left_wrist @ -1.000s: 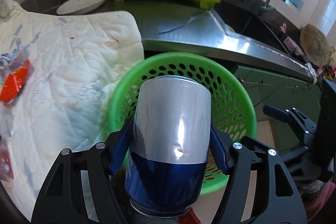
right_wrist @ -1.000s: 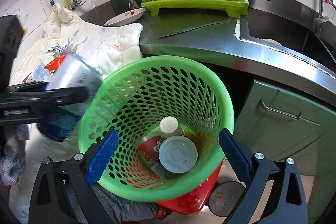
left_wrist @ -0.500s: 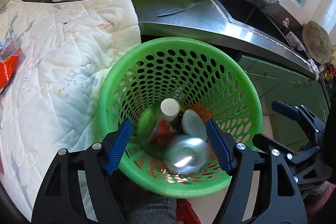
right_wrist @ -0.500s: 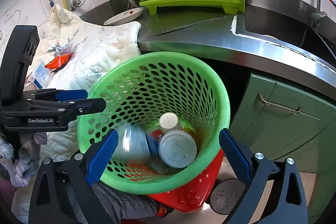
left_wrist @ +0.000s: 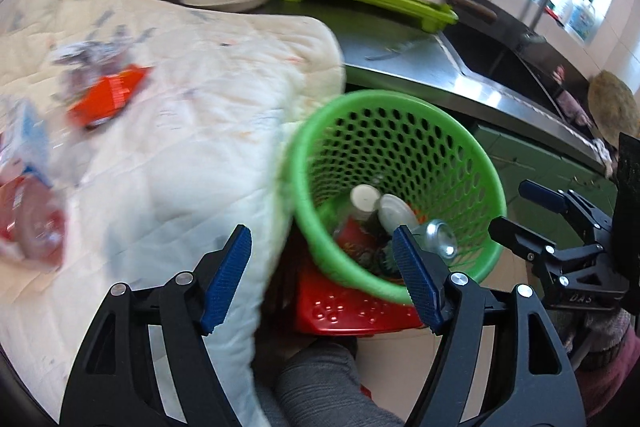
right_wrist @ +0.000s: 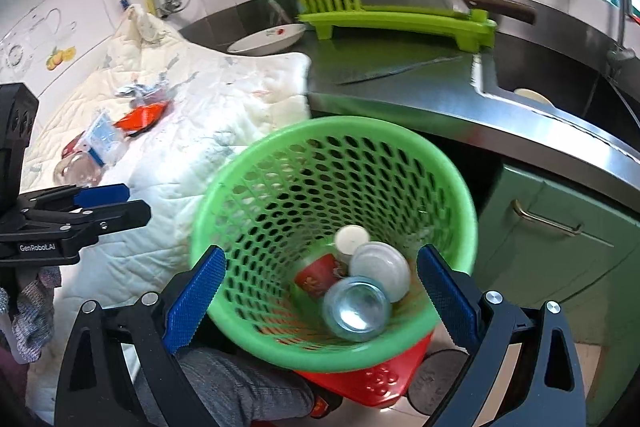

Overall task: Collect trash
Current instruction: 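Move both grippers back from the basket to the trash on the cloth, then close the left gripper around the yellow-red drink bottle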

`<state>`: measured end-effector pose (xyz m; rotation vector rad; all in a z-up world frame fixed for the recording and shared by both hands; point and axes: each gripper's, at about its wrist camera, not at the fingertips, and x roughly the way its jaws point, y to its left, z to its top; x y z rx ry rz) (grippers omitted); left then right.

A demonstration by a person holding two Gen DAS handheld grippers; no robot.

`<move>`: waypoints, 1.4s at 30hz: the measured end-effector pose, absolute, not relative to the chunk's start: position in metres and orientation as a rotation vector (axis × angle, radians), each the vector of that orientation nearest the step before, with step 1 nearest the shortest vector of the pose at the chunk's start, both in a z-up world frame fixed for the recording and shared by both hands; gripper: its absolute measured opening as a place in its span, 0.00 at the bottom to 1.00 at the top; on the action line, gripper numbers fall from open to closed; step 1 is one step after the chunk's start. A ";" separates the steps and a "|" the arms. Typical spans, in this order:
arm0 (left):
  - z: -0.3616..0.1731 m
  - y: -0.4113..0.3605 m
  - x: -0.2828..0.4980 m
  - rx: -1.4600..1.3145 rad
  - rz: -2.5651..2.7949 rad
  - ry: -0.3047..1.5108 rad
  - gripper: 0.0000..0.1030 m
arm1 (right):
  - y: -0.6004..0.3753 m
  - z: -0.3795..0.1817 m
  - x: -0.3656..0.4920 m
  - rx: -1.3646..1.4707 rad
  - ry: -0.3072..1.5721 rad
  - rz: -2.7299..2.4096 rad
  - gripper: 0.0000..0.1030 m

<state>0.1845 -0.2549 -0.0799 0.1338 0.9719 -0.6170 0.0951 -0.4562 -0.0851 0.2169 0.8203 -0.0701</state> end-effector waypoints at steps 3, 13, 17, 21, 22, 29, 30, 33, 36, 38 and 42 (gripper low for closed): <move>-0.073 -0.226 0.184 0.101 -0.573 0.960 0.71 | -0.439 -0.081 0.103 0.195 0.818 -0.038 0.90; -0.063 -0.126 0.190 -0.020 -0.393 0.947 0.72 | -0.374 -0.069 0.138 0.121 0.814 0.086 0.90; -0.057 -0.091 0.195 -0.076 -0.320 0.939 0.74 | -0.352 -0.066 0.155 0.105 0.818 0.130 0.90; -0.049 -0.065 0.203 -0.131 -0.239 0.924 0.76 | -0.334 -0.062 0.173 0.085 0.818 0.169 0.90; -0.047 -0.058 0.206 -0.151 -0.215 0.923 0.78 | -0.330 -0.060 0.178 0.081 0.817 0.176 0.90; -0.045 -0.009 0.238 -0.395 -0.052 0.936 0.80 | -0.313 -0.053 0.209 0.076 0.813 0.229 0.90; -0.047 -0.004 0.243 -0.429 -0.036 0.940 0.80 | -0.311 -0.052 0.213 0.075 0.813 0.237 0.90; -0.053 0.004 0.258 -0.546 -0.009 0.959 0.81 | -0.306 -0.052 0.220 0.068 0.813 0.258 0.90; -0.058 0.004 0.269 -0.599 0.019 0.976 0.81 | -0.302 -0.054 0.228 0.065 0.818 0.276 0.90; -0.063 0.001 0.277 -0.618 0.041 0.993 0.81 | -0.300 -0.056 0.234 0.061 0.822 0.285 0.90; -0.072 -0.002 0.288 -0.662 0.080 1.016 0.82 | -0.298 -0.059 0.242 0.059 0.828 0.298 0.90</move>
